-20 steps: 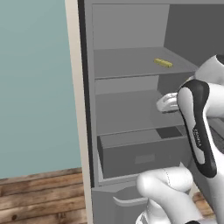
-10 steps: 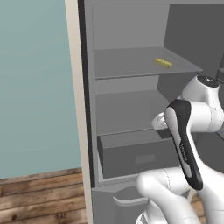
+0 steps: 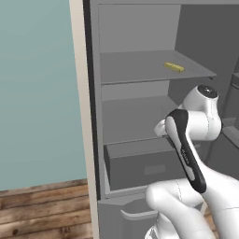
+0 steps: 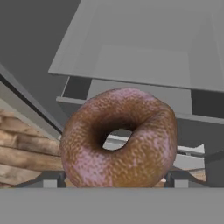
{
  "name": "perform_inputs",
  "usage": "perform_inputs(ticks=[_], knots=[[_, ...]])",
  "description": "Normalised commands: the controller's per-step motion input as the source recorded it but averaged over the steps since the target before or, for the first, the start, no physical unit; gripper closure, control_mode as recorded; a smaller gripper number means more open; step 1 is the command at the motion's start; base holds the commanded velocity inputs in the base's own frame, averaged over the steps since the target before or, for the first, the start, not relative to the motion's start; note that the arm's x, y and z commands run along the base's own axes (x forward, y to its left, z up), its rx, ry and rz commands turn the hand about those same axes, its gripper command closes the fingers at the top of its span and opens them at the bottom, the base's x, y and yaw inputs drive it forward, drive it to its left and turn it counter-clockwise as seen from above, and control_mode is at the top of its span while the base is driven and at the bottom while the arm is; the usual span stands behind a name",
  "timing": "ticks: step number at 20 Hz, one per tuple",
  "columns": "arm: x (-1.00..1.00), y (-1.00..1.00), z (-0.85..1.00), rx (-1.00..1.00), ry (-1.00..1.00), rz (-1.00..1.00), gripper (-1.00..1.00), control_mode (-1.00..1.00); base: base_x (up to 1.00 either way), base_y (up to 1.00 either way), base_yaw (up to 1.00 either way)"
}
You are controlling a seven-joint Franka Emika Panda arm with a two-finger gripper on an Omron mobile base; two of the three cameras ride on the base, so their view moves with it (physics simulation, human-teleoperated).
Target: Move the donut and butter stick from the top shelf to the second highest shelf to make space. Then, place the pitcher from the counter on the cleared top shelf.
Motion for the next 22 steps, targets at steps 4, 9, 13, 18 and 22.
perform_inputs(ticks=[4,9,13,18,22], knots=[[0.62,0.0,-0.29,0.02,0.0,0.0,1.0,-1.0,0.0,0.0,0.0],[0.59,0.0,-0.44,0.0,0.0,0.0,1.0,-1.0,0.0,0.0,0.0],[0.49,0.0,-0.53,0.0,0.0,0.0,1.0,-1.0,0.0,0.0,0.0],[0.48,0.02,-0.49,0.0,0.0,0.0,1.0,-1.0,0.0,0.0,0.0],[0.52,0.06,-0.39,0.0,0.0,0.0,1.0,-1.0,0.0,0.0,0.0]])
